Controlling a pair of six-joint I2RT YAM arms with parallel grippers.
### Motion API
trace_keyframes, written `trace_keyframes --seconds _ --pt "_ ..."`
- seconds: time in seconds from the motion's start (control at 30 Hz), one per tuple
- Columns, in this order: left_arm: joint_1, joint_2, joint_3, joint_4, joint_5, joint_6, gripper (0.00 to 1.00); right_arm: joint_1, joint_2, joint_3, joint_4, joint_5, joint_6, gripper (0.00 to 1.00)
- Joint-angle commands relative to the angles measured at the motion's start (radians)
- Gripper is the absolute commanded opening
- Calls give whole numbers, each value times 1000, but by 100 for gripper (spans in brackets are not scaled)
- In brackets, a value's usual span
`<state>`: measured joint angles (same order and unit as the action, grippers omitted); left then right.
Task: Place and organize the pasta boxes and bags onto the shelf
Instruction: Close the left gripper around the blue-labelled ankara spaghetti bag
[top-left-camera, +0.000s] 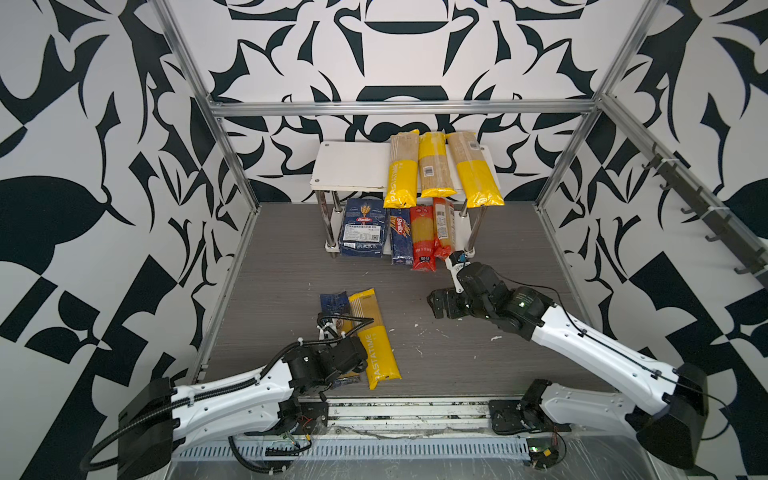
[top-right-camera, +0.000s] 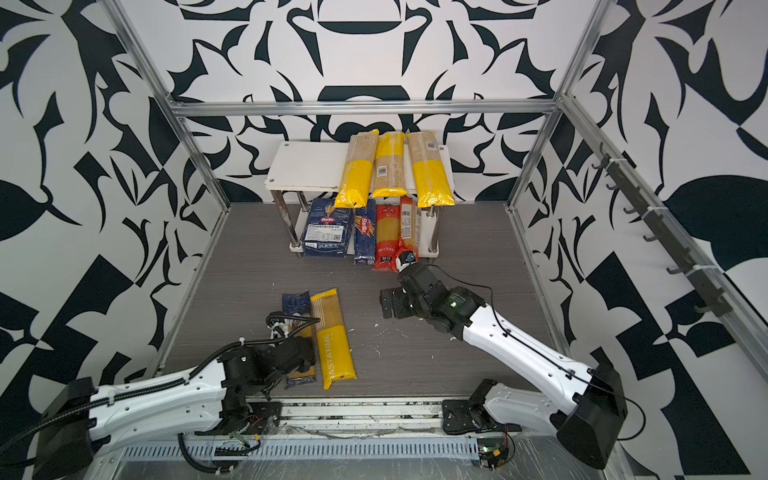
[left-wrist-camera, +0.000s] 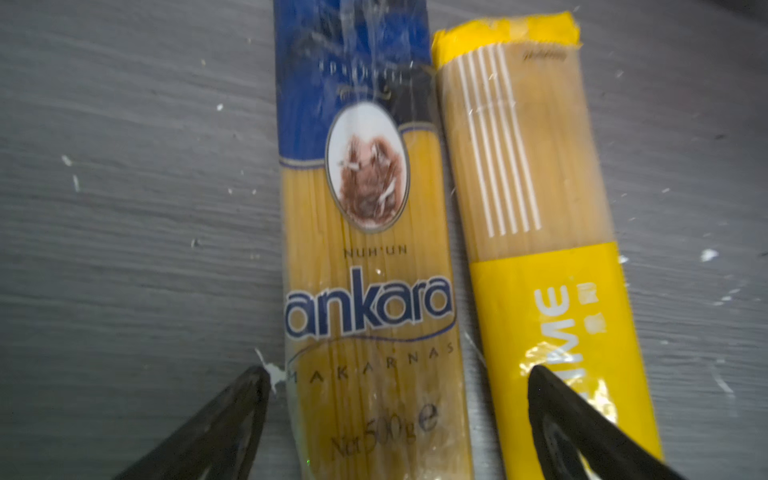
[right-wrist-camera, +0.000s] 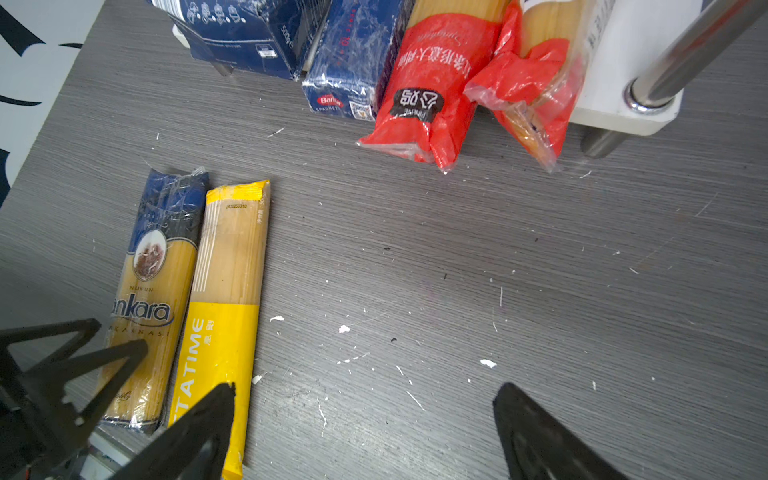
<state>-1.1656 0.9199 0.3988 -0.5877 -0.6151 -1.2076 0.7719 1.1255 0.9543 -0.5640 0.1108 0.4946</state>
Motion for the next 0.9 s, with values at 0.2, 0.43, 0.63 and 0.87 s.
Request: trace_keyframes --seconds 0.2,0.43,0.63,0.87 --pt "-94 181 36 -57 -62 -222 99 -3 -57 -22 6 9 12 100" --pt "-121 141 -49 1 -36 -311 99 -3 -69 -28 3 10 15 100" --pt "-126 169 -77 17 -18 -345 99 -3 -73 -25 2 9 15 100" --pt "-126 270 -79 71 2 -351 99 -3 -84 -19 -12 14 15 100"
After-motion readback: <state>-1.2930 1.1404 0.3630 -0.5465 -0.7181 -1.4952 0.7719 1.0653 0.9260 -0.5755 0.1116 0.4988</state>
